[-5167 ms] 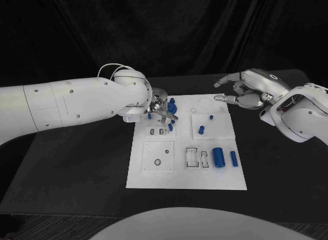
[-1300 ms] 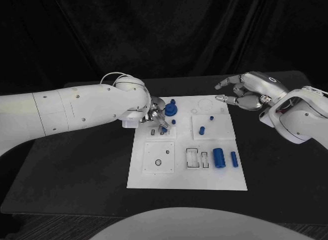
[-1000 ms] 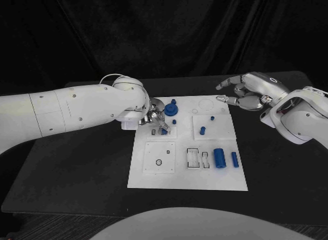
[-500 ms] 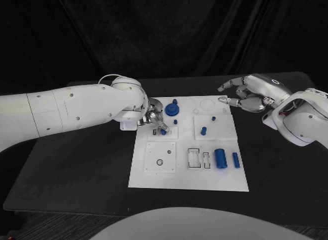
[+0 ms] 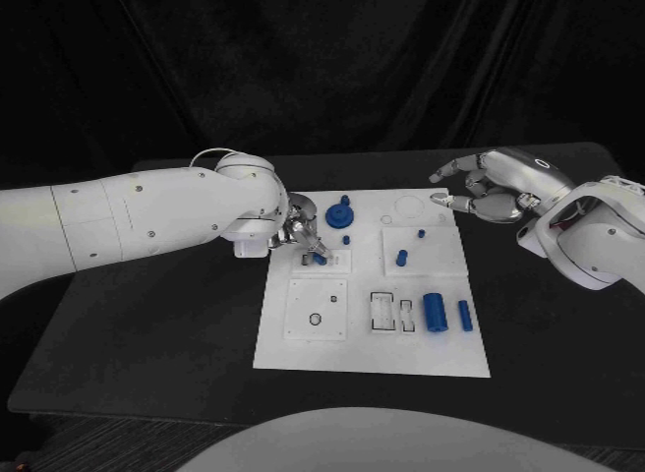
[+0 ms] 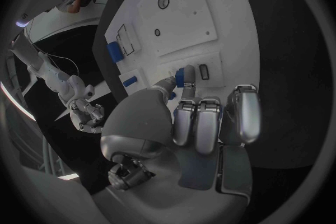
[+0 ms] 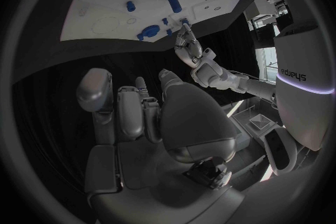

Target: Assemble the parts on the task board

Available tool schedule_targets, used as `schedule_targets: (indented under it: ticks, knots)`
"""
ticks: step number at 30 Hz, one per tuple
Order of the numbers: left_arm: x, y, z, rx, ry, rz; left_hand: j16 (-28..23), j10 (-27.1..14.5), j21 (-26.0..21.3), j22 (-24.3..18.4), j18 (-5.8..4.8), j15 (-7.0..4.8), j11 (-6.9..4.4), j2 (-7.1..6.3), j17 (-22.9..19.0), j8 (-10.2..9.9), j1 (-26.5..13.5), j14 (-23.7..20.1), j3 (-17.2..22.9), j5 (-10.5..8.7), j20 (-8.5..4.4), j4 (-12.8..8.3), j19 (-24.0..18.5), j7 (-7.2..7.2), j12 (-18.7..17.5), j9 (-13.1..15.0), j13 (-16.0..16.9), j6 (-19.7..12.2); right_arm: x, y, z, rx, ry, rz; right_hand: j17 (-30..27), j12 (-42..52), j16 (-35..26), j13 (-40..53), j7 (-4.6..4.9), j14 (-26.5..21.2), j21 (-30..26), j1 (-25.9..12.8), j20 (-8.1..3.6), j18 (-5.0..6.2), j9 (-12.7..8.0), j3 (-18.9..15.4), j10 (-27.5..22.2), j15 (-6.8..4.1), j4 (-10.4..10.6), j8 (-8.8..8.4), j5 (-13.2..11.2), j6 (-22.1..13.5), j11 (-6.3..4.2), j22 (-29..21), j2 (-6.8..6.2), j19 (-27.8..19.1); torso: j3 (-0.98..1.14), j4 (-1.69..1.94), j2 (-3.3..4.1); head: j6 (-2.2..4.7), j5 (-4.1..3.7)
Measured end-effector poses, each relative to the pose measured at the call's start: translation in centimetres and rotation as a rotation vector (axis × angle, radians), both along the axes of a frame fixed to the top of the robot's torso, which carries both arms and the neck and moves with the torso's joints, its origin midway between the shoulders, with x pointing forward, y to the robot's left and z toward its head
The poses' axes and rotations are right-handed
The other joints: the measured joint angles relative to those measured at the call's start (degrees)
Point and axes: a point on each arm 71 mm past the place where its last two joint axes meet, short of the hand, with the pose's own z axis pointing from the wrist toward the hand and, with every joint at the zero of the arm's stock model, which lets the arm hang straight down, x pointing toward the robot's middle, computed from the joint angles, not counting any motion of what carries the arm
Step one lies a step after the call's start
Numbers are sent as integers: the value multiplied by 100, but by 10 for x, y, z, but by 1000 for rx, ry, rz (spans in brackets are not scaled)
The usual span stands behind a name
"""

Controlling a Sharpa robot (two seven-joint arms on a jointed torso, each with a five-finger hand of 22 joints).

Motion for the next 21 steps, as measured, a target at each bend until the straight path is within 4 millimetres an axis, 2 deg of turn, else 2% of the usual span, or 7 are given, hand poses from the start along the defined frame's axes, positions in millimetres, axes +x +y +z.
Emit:
schedule_targets:
  ticks: [8, 21]
  knots:
    - [-1, 1, -5, -6, -1, 14, 0, 0, 0, 2, -1, 0, 0, -29, 0, -34, -29, 0, 49, -23, 20, 14, -20, 20, 0, 16, 0, -20, 0, 0, -1, -2, 5, 0, -23, -25, -22, 1, 0, 0, -36, 31, -20, 0, -17, 15, 0, 0, -15, 0, 53, 0, 0, 0, -13, -20, -2, -5, 1, 0, 15]
    - [0, 2, -7, -16, -14, 35, 0, 0, 0, 4, -3, 0, 0, -6, 0, -61, -52, 0, 65, -22, 21, 30, -20, 29, 0, 23, 0, -13, 0, 0, -2, -7, 13, -1, -38, -20, -22, 2, 0, 0, -36, 52, -20, 0, -31, 16, 0, 0, -16, 0, 136, 0, 0, -1, 8, -20, 2, -11, 10, 0, 18]
